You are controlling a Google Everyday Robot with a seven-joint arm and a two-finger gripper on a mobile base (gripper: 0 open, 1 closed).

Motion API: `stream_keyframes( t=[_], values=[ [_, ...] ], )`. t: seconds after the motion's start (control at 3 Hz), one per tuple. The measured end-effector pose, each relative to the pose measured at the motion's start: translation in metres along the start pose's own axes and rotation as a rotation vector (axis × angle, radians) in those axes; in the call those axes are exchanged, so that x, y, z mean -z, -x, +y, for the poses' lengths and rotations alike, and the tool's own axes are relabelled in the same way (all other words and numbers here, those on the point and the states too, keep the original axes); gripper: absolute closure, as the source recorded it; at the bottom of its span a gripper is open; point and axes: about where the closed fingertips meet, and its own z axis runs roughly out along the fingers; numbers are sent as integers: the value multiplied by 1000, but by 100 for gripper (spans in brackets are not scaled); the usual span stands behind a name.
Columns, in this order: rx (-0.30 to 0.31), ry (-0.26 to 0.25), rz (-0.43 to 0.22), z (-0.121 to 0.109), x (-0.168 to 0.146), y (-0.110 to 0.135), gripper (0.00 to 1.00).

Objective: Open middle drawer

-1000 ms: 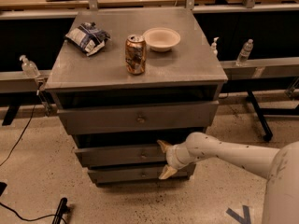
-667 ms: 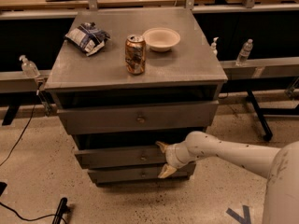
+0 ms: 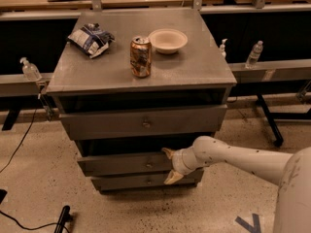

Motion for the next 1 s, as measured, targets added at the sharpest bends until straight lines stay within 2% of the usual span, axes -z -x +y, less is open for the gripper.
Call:
stream_keyframes(
  t=[0.33,1.0],
  values=[
    [0,0,0,-1,2,1,32],
    [0,0,0,-1,2,1,11]
  ],
)
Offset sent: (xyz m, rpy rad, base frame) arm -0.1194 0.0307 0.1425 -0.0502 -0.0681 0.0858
